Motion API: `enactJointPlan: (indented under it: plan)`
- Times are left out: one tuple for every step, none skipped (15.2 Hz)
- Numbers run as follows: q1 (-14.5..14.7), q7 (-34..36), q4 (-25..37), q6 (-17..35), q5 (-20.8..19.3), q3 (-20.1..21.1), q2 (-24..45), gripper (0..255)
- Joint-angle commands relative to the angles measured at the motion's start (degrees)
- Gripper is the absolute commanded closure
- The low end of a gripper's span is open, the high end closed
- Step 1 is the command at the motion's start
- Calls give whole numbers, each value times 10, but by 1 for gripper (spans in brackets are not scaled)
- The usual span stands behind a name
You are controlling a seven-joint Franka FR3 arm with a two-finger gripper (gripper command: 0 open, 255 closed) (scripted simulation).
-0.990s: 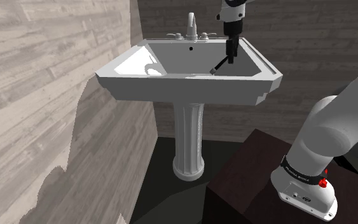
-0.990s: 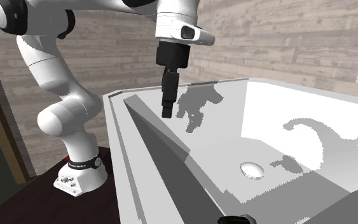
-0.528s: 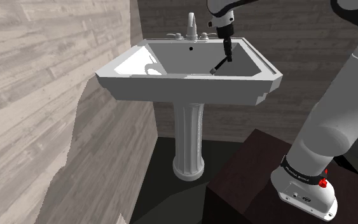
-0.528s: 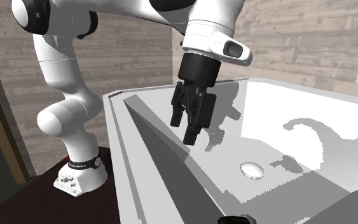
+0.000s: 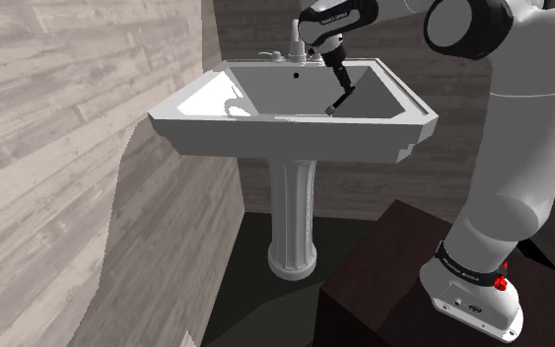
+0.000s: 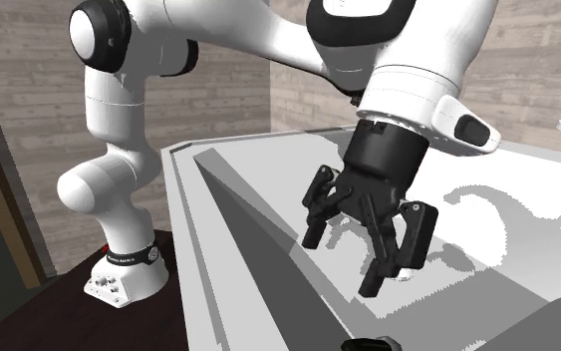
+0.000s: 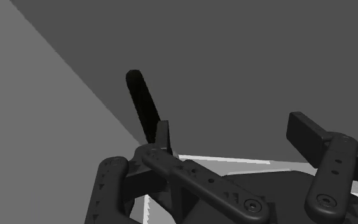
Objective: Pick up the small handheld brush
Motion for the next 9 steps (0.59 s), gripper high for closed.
enactJointPlan:
  plan:
    - [-8, -45, 62, -7, -11, -1, 58, 0]
    - [-11, -64, 91, -10, -17, 0, 84, 0]
    - [-15, -84, 122, -13, -23, 0, 112, 0]
    - [-17, -98, 144, -15, -27, 0, 131, 0]
    - [-17, -94, 136, -9, -27, 1, 131, 0]
    - [-17, -91, 129, -2, -27, 1, 131, 0]
    - [-17, -88, 121, 5, -27, 1, 131, 0]
    - [-17, -85, 114, 11, -27, 2, 131, 0]
    - [-17, -82, 107, 18, -27, 2, 131, 0]
